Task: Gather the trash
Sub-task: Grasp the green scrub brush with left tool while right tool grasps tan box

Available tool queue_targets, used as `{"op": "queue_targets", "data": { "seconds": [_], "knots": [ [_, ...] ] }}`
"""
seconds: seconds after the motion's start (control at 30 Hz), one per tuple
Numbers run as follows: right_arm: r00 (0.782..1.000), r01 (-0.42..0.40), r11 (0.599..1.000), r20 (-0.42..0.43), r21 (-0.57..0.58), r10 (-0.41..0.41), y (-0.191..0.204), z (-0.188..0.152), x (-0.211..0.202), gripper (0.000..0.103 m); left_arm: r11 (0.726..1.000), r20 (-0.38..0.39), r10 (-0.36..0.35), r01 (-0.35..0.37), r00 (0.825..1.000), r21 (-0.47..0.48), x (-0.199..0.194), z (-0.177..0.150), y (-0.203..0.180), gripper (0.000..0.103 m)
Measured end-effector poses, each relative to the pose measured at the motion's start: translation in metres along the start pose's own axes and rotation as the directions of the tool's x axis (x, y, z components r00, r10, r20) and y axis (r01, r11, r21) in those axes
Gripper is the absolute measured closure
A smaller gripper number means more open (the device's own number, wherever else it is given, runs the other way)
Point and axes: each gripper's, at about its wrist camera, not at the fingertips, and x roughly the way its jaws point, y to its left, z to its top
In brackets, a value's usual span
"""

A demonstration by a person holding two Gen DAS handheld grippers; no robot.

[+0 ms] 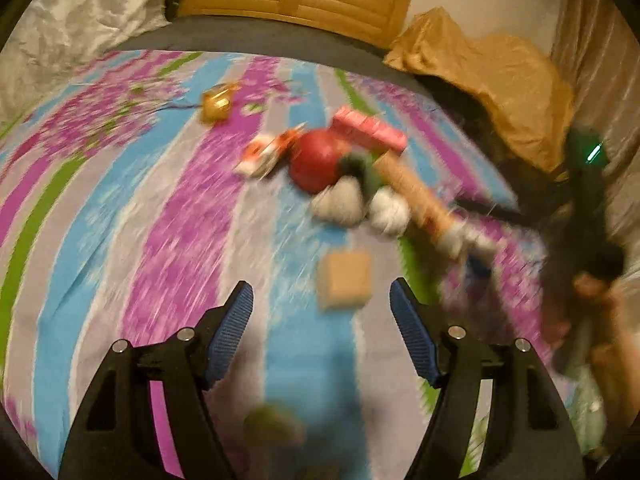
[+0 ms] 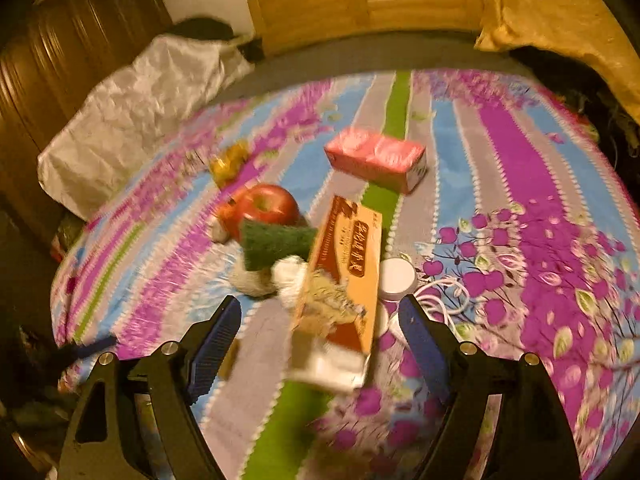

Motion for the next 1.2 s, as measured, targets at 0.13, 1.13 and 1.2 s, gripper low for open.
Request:
{"op": "queue_targets", "data": {
  "seconds": [0.13,1.13,1.2],
  "knots": [
    [0.998,-0.023,1.0,-0.054,0.0,0.023,-0.009,0.007,0.026,0.023,0.967,-0.081,-0.248,0.242,0.965,-0.077,0.036,0.058,0.003,0.043],
    [0.993,-0.044,0.996,0.11,0.084,0.034,-0.016,-0.002,-0.01,0.076,0.831,-0.081,-0.434,0.364,0.897,-0.421,0.091,0.112,0.009,0.1],
    [0.988,-0.05,0.995,0.15,0.081,0.037,-0.011,-0.003,-0.03,0.076,0.841,-0.054,-0.418,0.364,0.907,-0.401,0.072,0.115,0.012,0.1]
  ]
}}
